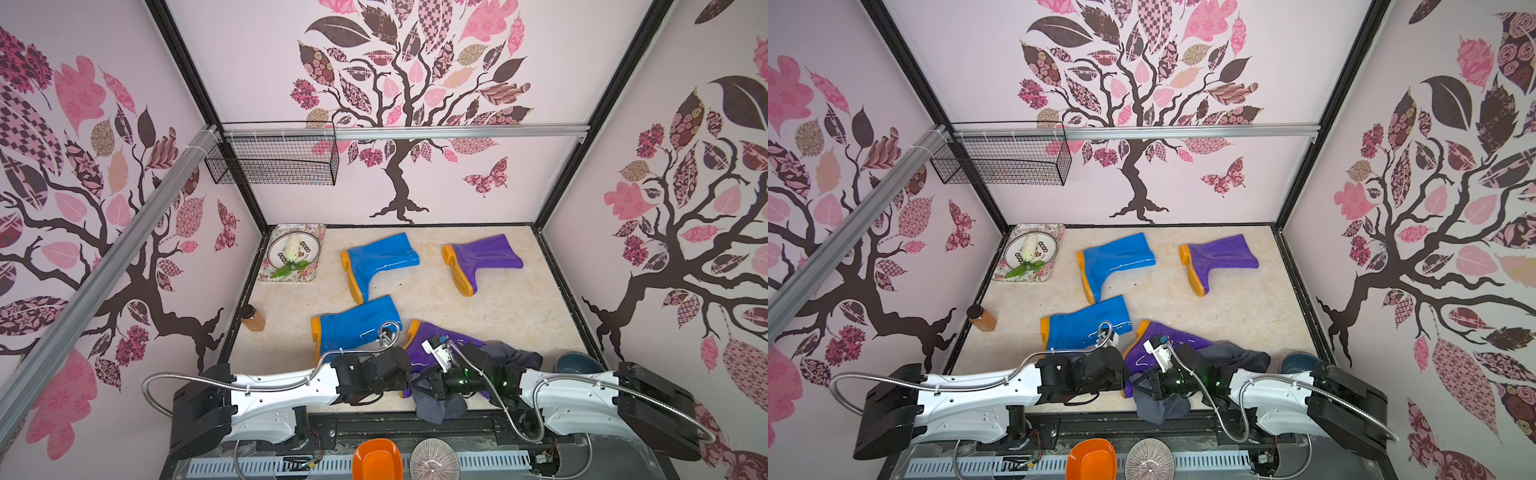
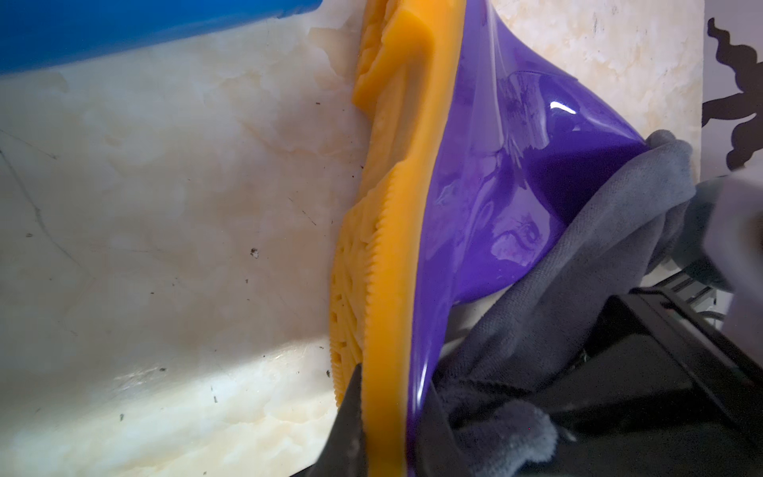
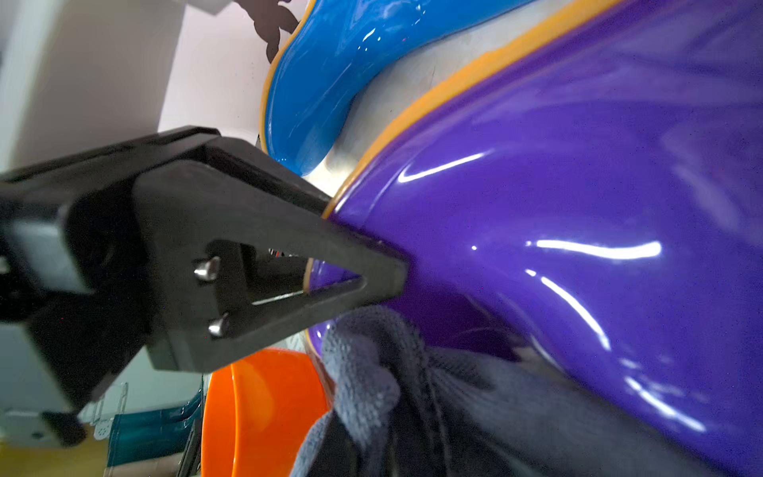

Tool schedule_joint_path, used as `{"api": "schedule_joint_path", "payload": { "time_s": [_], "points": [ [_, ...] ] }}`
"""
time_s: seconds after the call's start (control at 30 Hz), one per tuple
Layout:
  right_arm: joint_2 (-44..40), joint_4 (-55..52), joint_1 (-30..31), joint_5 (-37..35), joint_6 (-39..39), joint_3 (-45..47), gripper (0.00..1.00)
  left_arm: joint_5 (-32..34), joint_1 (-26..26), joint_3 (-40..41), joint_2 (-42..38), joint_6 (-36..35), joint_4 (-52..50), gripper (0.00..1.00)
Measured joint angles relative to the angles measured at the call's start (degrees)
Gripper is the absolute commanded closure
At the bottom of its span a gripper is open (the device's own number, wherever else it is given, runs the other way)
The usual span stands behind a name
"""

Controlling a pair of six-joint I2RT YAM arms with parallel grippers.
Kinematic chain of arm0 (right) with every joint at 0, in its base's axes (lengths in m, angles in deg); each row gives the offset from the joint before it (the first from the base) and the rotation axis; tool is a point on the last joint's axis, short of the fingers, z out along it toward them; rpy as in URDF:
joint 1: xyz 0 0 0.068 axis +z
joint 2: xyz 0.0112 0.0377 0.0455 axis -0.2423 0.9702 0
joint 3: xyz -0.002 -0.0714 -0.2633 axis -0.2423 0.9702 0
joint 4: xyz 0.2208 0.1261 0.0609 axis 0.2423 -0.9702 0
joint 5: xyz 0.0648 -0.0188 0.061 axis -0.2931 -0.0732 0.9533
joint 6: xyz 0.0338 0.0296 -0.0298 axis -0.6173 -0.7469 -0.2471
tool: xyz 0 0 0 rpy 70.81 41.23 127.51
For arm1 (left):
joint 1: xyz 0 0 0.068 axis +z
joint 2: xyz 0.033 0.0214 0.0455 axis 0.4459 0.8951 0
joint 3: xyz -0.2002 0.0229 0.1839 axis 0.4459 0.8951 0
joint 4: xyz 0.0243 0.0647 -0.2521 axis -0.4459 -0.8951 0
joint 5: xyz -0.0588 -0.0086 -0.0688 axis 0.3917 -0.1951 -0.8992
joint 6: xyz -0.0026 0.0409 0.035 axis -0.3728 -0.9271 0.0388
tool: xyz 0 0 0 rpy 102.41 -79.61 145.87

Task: Wipe the rubber boots with a cloth
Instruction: Wipe the dirt off the rubber boot.

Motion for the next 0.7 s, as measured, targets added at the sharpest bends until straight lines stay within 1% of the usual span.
{"api": "schedule_joint_path", "payload": {
  "time_s": [0.1,0.2,0.3,0.43,0.53,0.7],
  "points": [
    [-0.7,-2.5,-0.1,-5.6,0.6,0.3,1.00,-0.4,0.0,0.1,-0.3,1.0,0.9,1.00],
    [-1.0,-6.0,-0.3,-8.7,1.9,-0.1,1.00,-0.3,0.1,0.7,-0.7,1.8,2.2,1.00],
    [-0.9,-8.2,0.2,-7.5,3.3,-2.3,1.00,-0.4,0.3,1.5,-1.0,2.6,2.7,1.00],
    [-1.0,-7.7,3.8,-5.7,5.3,-5.4,1.00,-0.9,0.3,1.6,-1.7,3.0,2.8,1.00],
    [-0.8,-6.9,4.7,-5.2,6.2,-5.6,1.00,-1.1,0.3,1.7,-1.8,3.4,2.7,1.00],
    [2.8,-4.7,4.8,-5.2,6.4,-4.6,1.00,-1.0,0.4,2.9,-2.1,3.8,2.8,1.00]
  ]
}}
